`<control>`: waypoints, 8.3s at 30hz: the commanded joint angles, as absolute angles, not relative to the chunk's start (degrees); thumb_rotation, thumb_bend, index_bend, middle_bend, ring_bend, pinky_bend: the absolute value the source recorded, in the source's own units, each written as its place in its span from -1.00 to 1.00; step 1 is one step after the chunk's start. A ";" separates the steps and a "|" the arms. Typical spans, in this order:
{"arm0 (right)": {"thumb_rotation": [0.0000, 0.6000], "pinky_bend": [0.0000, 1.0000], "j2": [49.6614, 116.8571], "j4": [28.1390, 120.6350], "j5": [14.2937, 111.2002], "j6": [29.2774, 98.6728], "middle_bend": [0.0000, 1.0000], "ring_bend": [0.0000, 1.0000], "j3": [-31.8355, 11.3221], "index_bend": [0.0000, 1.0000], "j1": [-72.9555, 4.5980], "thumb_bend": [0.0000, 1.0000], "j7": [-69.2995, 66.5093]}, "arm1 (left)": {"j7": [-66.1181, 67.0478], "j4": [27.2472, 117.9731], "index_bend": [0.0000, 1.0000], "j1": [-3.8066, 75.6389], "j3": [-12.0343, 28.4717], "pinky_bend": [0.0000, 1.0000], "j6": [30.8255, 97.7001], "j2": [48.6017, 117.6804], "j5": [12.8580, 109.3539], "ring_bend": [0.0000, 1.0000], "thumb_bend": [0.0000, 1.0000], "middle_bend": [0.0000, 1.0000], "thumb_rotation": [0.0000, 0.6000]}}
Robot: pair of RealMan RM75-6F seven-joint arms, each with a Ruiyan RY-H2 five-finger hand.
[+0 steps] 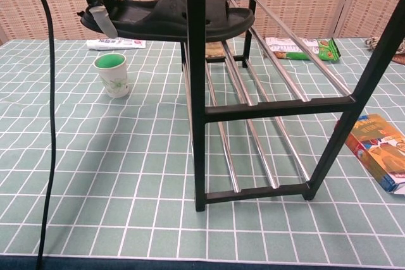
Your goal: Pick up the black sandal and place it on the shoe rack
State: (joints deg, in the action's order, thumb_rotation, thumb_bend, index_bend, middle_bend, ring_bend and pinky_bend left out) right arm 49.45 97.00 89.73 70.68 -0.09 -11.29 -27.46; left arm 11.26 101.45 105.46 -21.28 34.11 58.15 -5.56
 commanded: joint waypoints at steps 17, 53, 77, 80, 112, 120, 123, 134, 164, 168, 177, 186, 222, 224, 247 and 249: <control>1.00 -0.83 49.00 96.89 91.05 71.56 -1.00 -1.00 0.72 -1.00 -11.51 -0.10 -29.02 | 20.73 101.51 0.16 107.83 -16.66 -0.62 36.87 60.19 -14.08 -0.59 -0.66 -0.29 1.00; 1.00 -0.83 48.66 96.18 92.29 73.87 -1.00 -1.00 1.55 -1.00 -11.26 -0.10 -30.42 | 35.76 100.97 -0.34 104.35 -4.54 -0.62 43.08 62.63 -22.96 -0.80 -0.66 -0.56 1.00; 1.00 -0.83 48.70 96.29 91.38 74.68 -1.00 -1.00 1.26 -1.00 -10.92 -0.10 -30.00 | 43.96 102.51 -0.62 100.64 1.84 -0.69 47.83 62.34 -26.09 -1.00 -0.66 -0.79 1.00; 1.00 -0.83 48.74 96.17 91.32 75.03 -1.00 -1.00 1.16 -1.00 -10.78 -0.10 -29.96 | 45.17 102.45 -0.67 100.39 2.66 -0.69 48.90 62.95 -26.52 -1.00 -0.66 -0.81 1.00; 1.00 -0.83 49.14 96.30 91.65 78.74 -1.00 -1.00 0.32 -1.00 -9.44 -0.10 -28.92 | 49.78 111.01 -0.91 89.16 10.20 -0.74 54.40 52.97 -23.88 -1.00 -0.69 -0.95 1.00; 1.00 -0.83 49.98 96.97 94.89 86.61 -1.00 -1.00 -0.49 -1.00 -7.00 -0.10 -27.53 | 46.01 115.13 -0.89 80.69 8.18 -0.74 52.46 47.06 -16.02 -1.00 -0.69 -0.95 1.00; 1.00 -0.83 50.01 97.21 95.67 88.03 -1.00 -1.00 -0.48 -1.00 -6.46 -0.10 -26.93 | 44.00 116.50 -0.89 77.09 7.10 -0.74 52.18 45.25 -12.07 -1.00 -0.69 -0.95 1.00; 1.00 -0.83 50.13 98.19 96.19 87.02 -1.00 -1.00 -0.02 -1.00 -6.65 -0.10 -24.52 | 37.41 117.54 -0.86 68.19 5.27 -0.74 48.25 40.98 -2.30 -1.00 -0.69 -0.95 1.00; 1.00 -0.83 51.07 98.68 94.46 83.96 -1.00 -1.00 -0.28 -1.00 -7.68 -0.10 -21.61 | 27.27 97.79 -0.84 66.60 -3.33 -0.74 30.66 50.57 5.25 -1.00 -0.69 -0.95 1.00; 1.00 -0.83 51.10 98.69 94.11 83.80 -1.00 -1.00 -0.37 -1.00 -7.71 -0.10 -21.54 | 26.83 96.97 -0.84 68.25 -4.67 -0.74 29.97 51.48 4.94 -1.00 -0.69 -0.95 1.00; 1.00 -0.83 50.81 98.43 94.29 83.54 -1.00 -1.00 -0.21 -1.00 -7.83 -0.10 -22.63 | 28.09 97.26 -0.84 74.56 -9.04 -0.74 30.96 53.88 1.10 -1.00 -0.69 -0.95 1.00; 1.00 -0.83 50.39 98.39 94.60 83.83 -1.00 -1.00 -0.05 -1.00 -7.72 -0.10 -23.24 | 29.46 97.20 -0.84 79.93 -11.90 -0.74 31.83 55.44 -2.56 -1.00 -0.69 -0.95 1.00; 1.00 -0.83 49.11 98.38 96.26 86.25 -1.00 -1.00 0.36 -1.00 -6.84 -0.10 -25.57 | 39.83 99.39 -0.83 97.84 -16.32 -0.74 36.01 63.14 -18.53 -1.00 -0.69 -0.95 1.00; 1.00 -0.83 49.01 98.36 96.38 86.58 -1.00 -1.00 0.38 -1.00 -6.70 -0.10 -25.70 | 40.46 99.41 -0.83 98.62 -16.22 -0.74 36.30 63.62 -19.48 -1.00 -0.69 -0.95 1.00; 1.00 -0.83 48.33 98.36 96.85 87.40 -1.00 -1.00 0.62 -1.00 -6.30 -0.10 -26.67 | 47.67 96.68 -0.83 103.45 -13.87 -0.74 37.70 68.37 -27.30 -1.00 -0.69 -0.94 1.00; 1.00 -0.83 48.29 98.37 96.92 87.50 -1.00 -1.00 0.63 -1.00 -6.27 -0.10 -26.77 | 48.28 96.77 -0.83 103.78 -13.51 -0.74 38.01 68.59 -27.87 -1.00 -0.69 -0.94 1.00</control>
State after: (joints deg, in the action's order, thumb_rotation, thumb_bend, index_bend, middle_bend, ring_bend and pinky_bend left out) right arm 48.30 98.36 96.92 87.50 0.63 -6.27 -26.75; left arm 48.12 96.75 103.62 -13.67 37.87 68.47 -27.70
